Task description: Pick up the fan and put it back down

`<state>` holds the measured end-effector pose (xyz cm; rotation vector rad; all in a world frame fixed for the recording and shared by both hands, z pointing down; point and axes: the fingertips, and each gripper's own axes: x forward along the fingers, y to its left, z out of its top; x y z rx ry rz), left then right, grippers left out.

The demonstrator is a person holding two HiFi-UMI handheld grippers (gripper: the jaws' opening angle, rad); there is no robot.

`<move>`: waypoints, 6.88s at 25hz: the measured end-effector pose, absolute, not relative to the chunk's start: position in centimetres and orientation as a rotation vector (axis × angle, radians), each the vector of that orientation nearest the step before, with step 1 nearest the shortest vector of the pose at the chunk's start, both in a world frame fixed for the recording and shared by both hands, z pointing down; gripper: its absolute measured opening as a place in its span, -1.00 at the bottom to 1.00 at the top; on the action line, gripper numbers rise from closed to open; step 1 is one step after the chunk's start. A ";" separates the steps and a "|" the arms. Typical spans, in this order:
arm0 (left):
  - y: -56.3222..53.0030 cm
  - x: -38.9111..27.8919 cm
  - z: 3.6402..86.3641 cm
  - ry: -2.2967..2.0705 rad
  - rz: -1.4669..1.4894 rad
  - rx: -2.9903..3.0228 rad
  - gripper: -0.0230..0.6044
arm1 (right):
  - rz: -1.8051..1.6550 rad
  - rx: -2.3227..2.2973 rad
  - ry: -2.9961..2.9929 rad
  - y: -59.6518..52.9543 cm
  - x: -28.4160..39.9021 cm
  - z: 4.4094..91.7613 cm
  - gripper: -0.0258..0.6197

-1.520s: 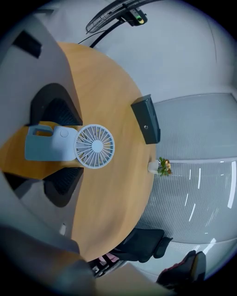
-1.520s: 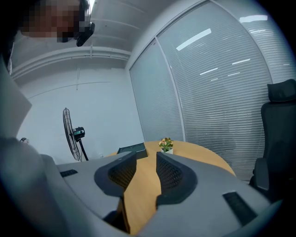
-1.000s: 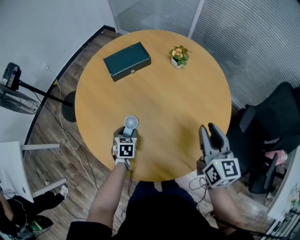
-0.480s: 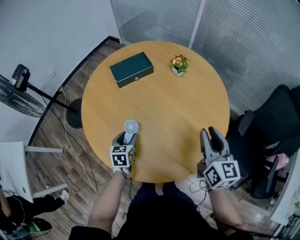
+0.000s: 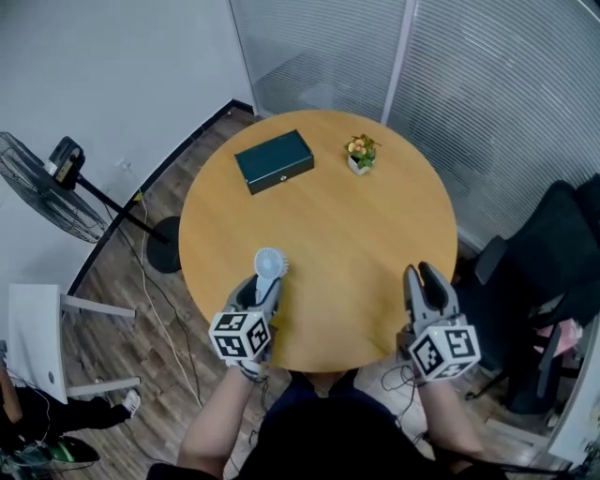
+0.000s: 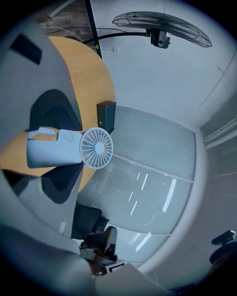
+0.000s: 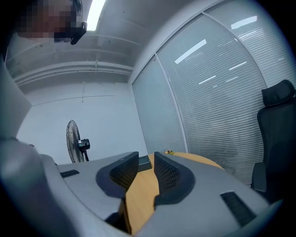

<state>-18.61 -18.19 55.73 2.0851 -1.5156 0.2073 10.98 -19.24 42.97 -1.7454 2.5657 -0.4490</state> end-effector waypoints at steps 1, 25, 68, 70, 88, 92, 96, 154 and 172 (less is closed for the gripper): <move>-17.8 -18.3 54.8 -1.513 0.186 2.096 -0.24 | -0.449 -1.736 2.564 -19.0 11.1 42.7 -0.59; -15.7 -13.9 42.6 -1.360 -0.089 2.362 -0.24 | -0.375 -1.894 2.447 -15.7 15.2 39.3 -0.64; -25.0 8.4 56.8 -1.050 0.469 2.538 -0.24 | -0.564 -2.164 2.169 -15.7 32.3 46.9 -0.73; -25.4 9.3 58.5 -1.056 0.513 2.518 -0.24 | -0.577 -2.169 2.168 -15.8 33.5 47.4 -0.73; -27.3 11.9 72.5 -1.113 0.854 2.320 -0.24 | -0.689 -2.141 2.285 -18.8 37.8 51.5 -0.75; -27.5 12.1 74.1 -1.132 0.892 2.297 -0.24 | -0.707 -2.121 2.322 -19.3 38.1 52.1 -0.75; -27.7 12.1 75.4 -1.146 0.913 2.272 -0.24 | -0.715 -2.096 2.355 -20.0 38.0 52.5 -0.76; -19.8 -21.0 29.1 -1.572 -0.275 2.593 -0.91 | -0.074 -1.724 2.485 -21.2 5.4 29.4 -0.91; -18.1 -26.9 29.0 -1.603 -0.213 2.680 -0.91 | 0.158 -1.771 2.524 -18.9 -1.8 28.4 -0.91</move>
